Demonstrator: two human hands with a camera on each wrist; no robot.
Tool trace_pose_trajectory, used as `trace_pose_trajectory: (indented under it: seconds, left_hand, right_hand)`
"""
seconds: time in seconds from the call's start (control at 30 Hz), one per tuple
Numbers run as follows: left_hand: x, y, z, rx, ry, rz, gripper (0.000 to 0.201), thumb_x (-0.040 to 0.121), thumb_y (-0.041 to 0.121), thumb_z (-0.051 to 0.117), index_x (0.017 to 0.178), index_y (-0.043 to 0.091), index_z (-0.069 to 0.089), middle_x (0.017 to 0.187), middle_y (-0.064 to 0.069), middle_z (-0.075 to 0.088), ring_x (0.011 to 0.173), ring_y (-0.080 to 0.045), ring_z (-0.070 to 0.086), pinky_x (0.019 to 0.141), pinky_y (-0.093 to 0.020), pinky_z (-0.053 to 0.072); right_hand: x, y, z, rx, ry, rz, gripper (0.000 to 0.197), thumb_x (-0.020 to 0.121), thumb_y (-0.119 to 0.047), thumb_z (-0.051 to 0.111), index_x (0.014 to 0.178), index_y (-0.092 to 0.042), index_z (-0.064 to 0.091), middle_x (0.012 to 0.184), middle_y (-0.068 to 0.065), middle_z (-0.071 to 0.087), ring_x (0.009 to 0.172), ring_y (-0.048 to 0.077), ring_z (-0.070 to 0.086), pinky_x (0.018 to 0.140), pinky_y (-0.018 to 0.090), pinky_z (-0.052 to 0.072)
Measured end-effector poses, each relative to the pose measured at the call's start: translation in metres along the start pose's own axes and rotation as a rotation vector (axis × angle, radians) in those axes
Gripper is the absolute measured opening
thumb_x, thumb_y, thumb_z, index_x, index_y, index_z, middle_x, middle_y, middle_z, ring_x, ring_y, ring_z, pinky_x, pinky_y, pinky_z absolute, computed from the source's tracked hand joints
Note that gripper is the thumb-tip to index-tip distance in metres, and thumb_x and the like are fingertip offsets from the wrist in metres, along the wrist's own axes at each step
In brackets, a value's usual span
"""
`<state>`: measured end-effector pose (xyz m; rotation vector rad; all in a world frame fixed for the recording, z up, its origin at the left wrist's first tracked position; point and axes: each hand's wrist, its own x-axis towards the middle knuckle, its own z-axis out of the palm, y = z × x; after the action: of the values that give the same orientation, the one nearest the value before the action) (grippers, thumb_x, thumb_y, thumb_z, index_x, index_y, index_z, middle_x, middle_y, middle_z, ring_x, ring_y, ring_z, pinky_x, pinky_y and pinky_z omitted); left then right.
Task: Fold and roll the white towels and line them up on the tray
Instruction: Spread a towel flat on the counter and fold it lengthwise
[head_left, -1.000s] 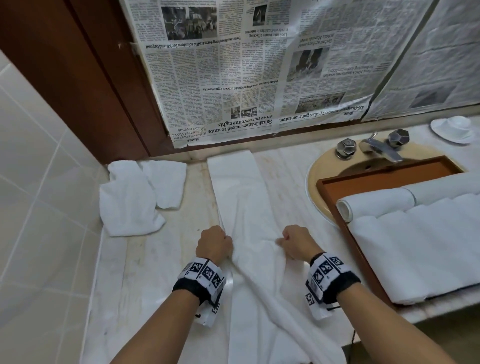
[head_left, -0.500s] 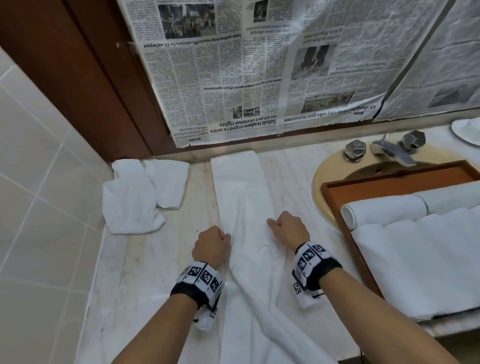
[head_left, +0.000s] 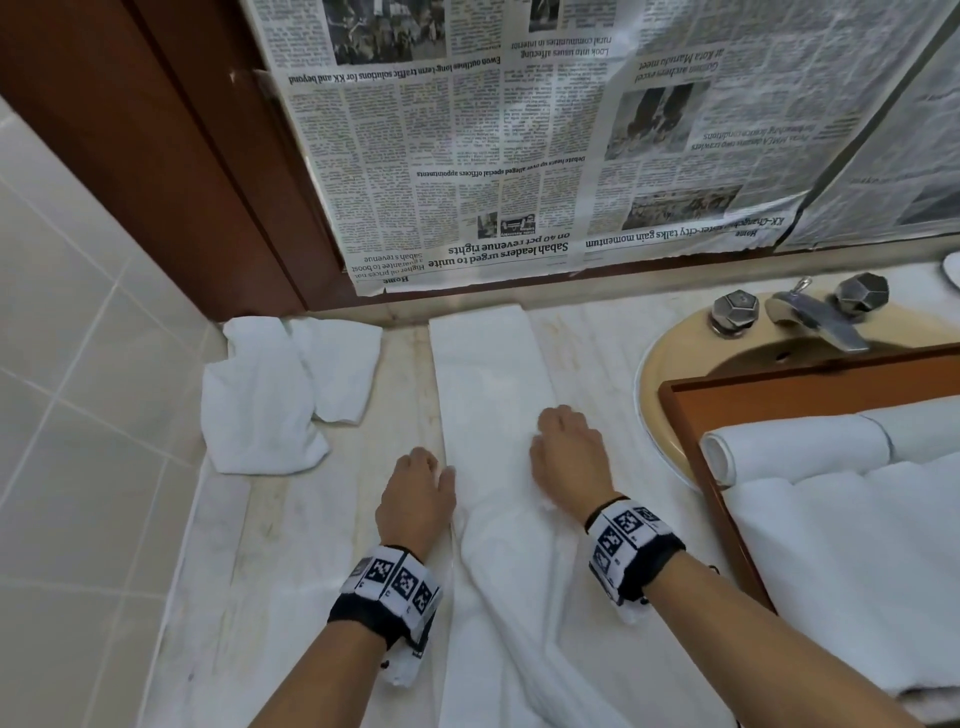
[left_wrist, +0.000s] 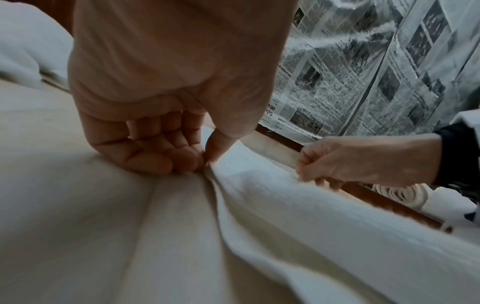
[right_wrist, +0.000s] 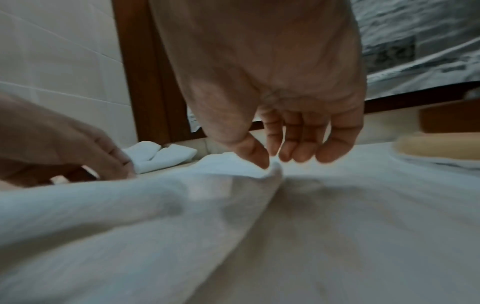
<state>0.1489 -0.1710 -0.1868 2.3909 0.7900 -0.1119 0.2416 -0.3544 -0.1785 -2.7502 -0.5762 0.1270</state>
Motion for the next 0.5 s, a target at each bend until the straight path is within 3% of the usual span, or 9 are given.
trace_pose_trajectory:
  seconds: [0.07,0.13,0.23,0.37,0.5]
  left_hand:
    - [0.005,0.007,0.002,0.123,0.039,0.126,0.04,0.103,0.04,0.041,0.138,0.023,0.046,0.143,0.002,0.045,0.127,-0.026,0.044,0.096,-0.043,0.044]
    - [0.012,0.018,0.009,0.229,-0.02,0.223,0.05,0.105,0.044,0.03,0.154,0.035,0.025,0.163,0.013,0.019,0.147,-0.025,0.021,0.112,-0.049,0.03]
    - [0.023,0.018,0.023,0.379,-0.161,0.233,0.053,0.106,0.049,0.014,0.156,0.046,-0.001,0.164,0.024,-0.008,0.153,-0.022,-0.006,0.12,-0.056,0.009]
    - [0.036,0.001,0.023,0.408,-0.141,0.182,0.054,0.105,0.051,0.008,0.155,0.046,-0.011,0.162,0.026,-0.014,0.153,-0.02,-0.012,0.121,-0.057,0.001]
    - [0.039,-0.012,0.014,0.345,-0.124,0.134,0.056,0.104,0.052,0.01,0.156,0.044,-0.009,0.164,0.021,-0.013,0.153,-0.022,-0.012,0.122,-0.055,0.0]
  right_hand:
    - [0.007,-0.009,0.011,0.062,-0.098,-0.126,0.059,0.097,-0.038,0.02,0.139,-0.007,0.048,0.144,0.012,0.047,0.132,0.033,0.044,0.103,0.044,0.036]
    - [0.012,-0.013,0.023,-0.017,-0.253,-0.223,0.077,0.091,-0.049,-0.001,0.157,-0.016,0.024,0.165,0.002,0.019,0.151,0.025,0.016,0.12,0.045,0.015]
    - [0.022,-0.006,0.035,-0.13,-0.324,-0.276,0.066,0.098,-0.055,-0.003,0.159,-0.03,-0.002,0.165,-0.013,-0.008,0.153,0.016,-0.01,0.122,0.044,-0.007]
    - [0.031,0.023,0.03,-0.159,-0.32,-0.197,0.058,0.103,-0.053,0.004,0.156,-0.035,-0.012,0.161,-0.02,-0.02,0.15,0.011,-0.02,0.122,0.046,-0.01]
    - [0.028,0.053,0.017,-0.118,-0.321,-0.029,0.056,0.105,-0.05,0.004,0.156,-0.037,-0.015,0.158,-0.022,-0.024,0.151,0.015,-0.02,0.121,0.045,-0.011]
